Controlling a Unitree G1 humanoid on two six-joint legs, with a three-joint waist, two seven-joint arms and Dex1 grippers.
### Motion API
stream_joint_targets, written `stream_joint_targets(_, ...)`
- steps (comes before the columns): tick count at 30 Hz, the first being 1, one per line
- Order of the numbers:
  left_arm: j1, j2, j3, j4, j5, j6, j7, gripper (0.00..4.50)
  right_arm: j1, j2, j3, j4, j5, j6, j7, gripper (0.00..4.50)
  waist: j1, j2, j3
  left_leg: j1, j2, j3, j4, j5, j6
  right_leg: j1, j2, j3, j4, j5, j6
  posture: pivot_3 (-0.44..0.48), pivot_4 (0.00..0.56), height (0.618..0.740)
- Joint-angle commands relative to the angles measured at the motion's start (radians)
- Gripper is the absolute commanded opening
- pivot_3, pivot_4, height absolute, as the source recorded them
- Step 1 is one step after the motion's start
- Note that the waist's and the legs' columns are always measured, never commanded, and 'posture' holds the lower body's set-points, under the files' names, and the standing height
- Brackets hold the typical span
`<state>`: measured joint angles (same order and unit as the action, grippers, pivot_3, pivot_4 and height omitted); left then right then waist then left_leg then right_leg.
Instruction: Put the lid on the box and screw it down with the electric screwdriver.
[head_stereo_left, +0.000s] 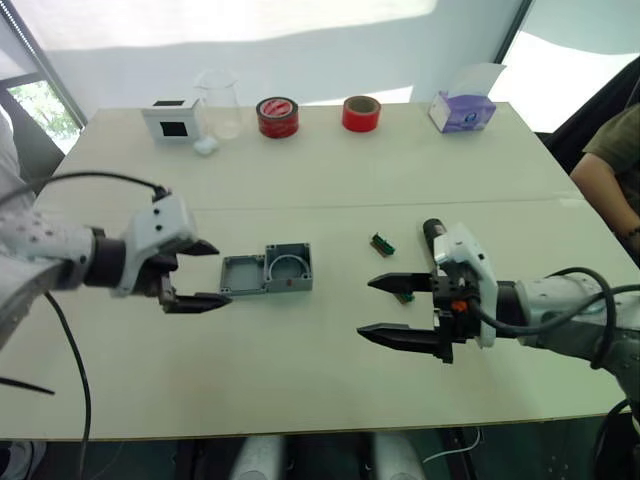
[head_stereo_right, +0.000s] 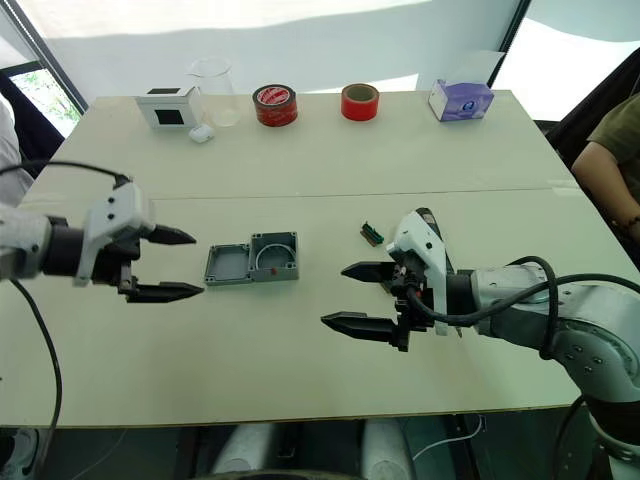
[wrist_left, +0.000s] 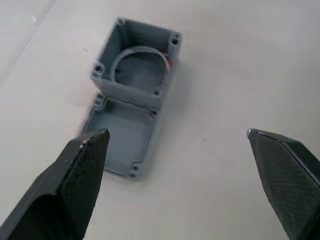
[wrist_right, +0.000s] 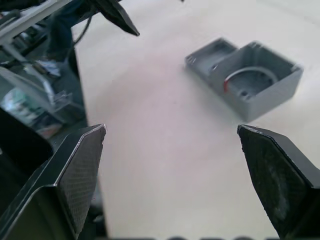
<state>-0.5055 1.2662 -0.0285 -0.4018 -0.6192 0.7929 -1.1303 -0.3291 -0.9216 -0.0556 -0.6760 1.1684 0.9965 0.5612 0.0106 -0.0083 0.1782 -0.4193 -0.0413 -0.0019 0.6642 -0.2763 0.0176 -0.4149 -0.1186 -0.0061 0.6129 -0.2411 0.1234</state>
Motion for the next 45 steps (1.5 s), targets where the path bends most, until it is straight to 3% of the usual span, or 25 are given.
stream_joint_targets(1, -0.177, -0.093, -0.176, 0.093, 0.13, -0.071, -0.096, 4.5, -0.05, 0.026, 0.102, -0.034, -0.21, -0.101, 0.0, 4.42, 0.0, -0.001, 0.0, -0.001, 0.0, 0.0, 0.0, 0.0, 0.0, -0.001, 0.001, 0.0, 0.001, 0.0, 0.001, 0.0, 0.15, 0.74)
stream_joint_targets(5, -0.347, -0.271, -0.445, 0.196, 0.328, -0.115, -0.175, 4.5, -0.016, 0.05, 0.185, -0.041, -0.354, -0.181, 0.028, 4.42, 0.005, -0.003, 0.001, -0.006, 0.001, -0.002, 0.004, 0.0, 0.001, -0.003, 0.004, -0.002, 0.003, 0.0, 0.001, 0.0, 0.15, 0.74)
stream_joint_targets(9, -0.433, -0.398, -0.544, 0.311, 0.43, -0.108, -0.176, 4.5, 0.029, 0.058, 0.203, -0.06, -0.405, -0.201, 0.046, 4.42, 0.001, -0.005, 0.002, -0.006, 0.001, -0.002, 0.006, 0.0, 0.002, -0.003, 0.004, -0.001, 0.003, 0.0, 0.003, 0.0, 0.15, 0.74)
stream_joint_targets(14, -0.473, -0.474, -0.588, 0.385, 0.505, -0.134, -0.203, 4.5, 0.042, 0.091, 0.207, -0.084, -0.452, -0.195, 0.017, 4.42, -0.006, -0.005, 0.002, -0.007, 0.002, -0.002, 0.006, 0.0, 0.002, -0.005, 0.004, -0.001, 0.005, 0.0, 0.005, 0.0, 0.15, 0.74)
stream_joint_targets(20, -0.479, -0.496, -0.586, 0.407, 0.55, -0.146, -0.253, 4.5, 0.041, 0.133, 0.201, -0.121, -0.476, -0.15, -0.04, 4.42, -0.003, -0.005, 0.002, -0.007, 0.002, -0.002, 0.006, 0.0, 0.001, -0.005, 0.005, -0.001, 0.006, 0.0, 0.005, 0.0, 0.15, 0.74)
stream_joint_targets(24, -0.475, -0.503, -0.588, 0.396, 0.57, -0.16, -0.284, 3.51, 0.042, 0.143, 0.184, -0.142, -0.464, -0.119, -0.059, 4.5, 0.002, -0.005, 0.002, -0.007, 0.002, -0.002, 0.008, 0.0, 0.001, -0.005, 0.005, -0.001, 0.008, 0.0, 0.005, 0.0, 0.15, 0.74)
stream_joint_targets(31, -0.465, -0.52, -0.59, 0.423, 0.613, -0.229, -0.332, 0.64, 0.02, 0.157, 0.177, -0.158, -0.448, -0.07, -0.071, 4.5, 0.002, -0.005, 0.002, -0.008, 0.002, -0.003, 0.017, -0.002, 0.004, -0.005, 0.005, -0.001, 0.015, -0.001, 0.005, 0.0, 0.15, 0.74)
stream_joint_targets(33, -0.461, -0.52, -0.591, 0.433, 0.627, -0.254, -0.342, 0.06, 0.02, 0.161, 0.179, -0.161, -0.446, -0.061, -0.073, 4.5, 0.002, -0.005, 0.002, -0.008, 0.002, -0.003, 0.018, -0.002, 0.004, -0.005, 0.004, -0.001, 0.016, -0.001, 0.005, 0.0, 0.15, 0.74)
stream_joint_targets(45, -0.458, -0.568, -0.565, 0.513, 0.664, -0.412, -0.359, 0.06, 0.042, 0.148, 0.153, -0.162, -0.457, -0.048, -0.071, 4.5, 0.003, -0.005, 0.002, -0.008, 0.002, -0.003, 0.019, -0.002, 0.004, -0.004, 0.004, 0.0, 0.017, -0.001, 0.005, 0.0, 0.15, 0.74)
